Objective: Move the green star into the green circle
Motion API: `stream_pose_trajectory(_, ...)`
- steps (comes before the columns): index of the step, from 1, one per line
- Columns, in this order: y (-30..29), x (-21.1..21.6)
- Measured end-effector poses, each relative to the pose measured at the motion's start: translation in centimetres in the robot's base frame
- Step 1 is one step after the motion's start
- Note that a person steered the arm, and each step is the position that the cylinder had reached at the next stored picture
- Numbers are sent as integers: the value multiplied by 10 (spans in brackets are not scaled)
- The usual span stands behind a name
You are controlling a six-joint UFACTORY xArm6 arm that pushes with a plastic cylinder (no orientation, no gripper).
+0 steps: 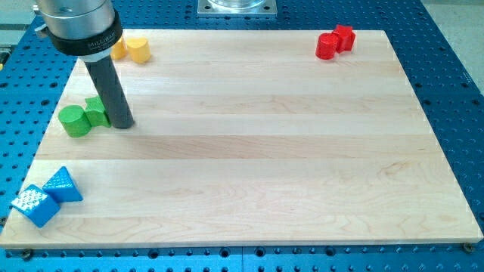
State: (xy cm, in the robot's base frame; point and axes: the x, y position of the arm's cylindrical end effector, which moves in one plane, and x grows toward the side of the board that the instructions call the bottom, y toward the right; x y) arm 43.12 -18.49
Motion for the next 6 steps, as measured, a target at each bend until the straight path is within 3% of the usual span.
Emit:
stream_pose_trajectory(2, 56, 44)
stream_pose_trajectory(4, 30, 68)
stream_pose_trajectory(5, 79, 18)
stream_pose_trajectory(6, 63, -39)
